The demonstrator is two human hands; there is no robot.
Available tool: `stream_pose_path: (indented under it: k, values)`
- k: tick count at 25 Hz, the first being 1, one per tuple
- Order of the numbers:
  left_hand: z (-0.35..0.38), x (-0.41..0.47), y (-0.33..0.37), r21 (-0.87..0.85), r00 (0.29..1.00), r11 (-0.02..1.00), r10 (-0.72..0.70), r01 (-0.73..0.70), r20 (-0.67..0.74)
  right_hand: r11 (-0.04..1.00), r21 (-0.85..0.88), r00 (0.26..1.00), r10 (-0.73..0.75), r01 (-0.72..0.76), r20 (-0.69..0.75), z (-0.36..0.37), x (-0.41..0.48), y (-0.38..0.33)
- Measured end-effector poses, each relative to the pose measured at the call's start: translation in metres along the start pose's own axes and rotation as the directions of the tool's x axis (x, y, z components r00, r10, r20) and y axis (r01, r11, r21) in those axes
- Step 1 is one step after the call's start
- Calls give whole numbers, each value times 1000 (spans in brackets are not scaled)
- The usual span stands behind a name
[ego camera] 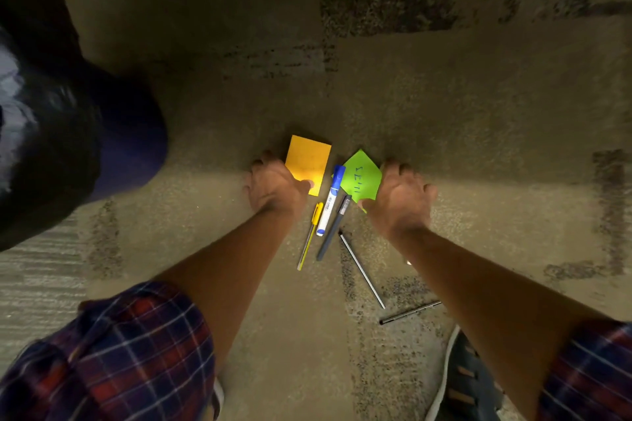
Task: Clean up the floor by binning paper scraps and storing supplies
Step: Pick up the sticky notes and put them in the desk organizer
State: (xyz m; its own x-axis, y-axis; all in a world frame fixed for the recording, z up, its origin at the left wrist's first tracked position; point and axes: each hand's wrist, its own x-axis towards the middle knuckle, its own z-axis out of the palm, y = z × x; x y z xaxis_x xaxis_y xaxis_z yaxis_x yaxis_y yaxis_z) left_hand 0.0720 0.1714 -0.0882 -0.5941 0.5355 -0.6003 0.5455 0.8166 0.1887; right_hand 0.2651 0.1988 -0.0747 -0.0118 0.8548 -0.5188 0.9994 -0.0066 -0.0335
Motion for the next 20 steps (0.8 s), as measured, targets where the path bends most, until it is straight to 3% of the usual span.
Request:
stream_pose_path:
  k: [3,6,9,11,13,16,18,20]
  values:
    - [-3,4,-2,-327,999,945,16,0,47,992,100,991,64,-75,115,-9,7,2]
    - [-14,-1,-3,-555,985,817,-81,154,153,971,187,974,108,-146,197,-21,5,7]
    - [-32,-16,-3,-686,959,674,-143,276,245,958,219,970,144,-186,194,-37,-7,17]
    - [-50,-31,-2,-698,948,643,-173,314,268,929,277,961,194,-245,200,-53,-17,23]
    - [-68,-48,2,-713,944,622,-158,323,290,835,460,953,249,-302,173,-71,-25,23]
    - [-102,-79,15,-739,950,609,-86,288,299,565,765,942,292,-310,166,-112,-48,7]
    - [-126,-101,25,-759,956,598,-40,256,291,419,863,950,248,-281,188,-142,-69,-9]
    - [-153,-126,34,-785,961,575,-6,229,276,337,907,962,188,-253,198,-172,-92,-25]
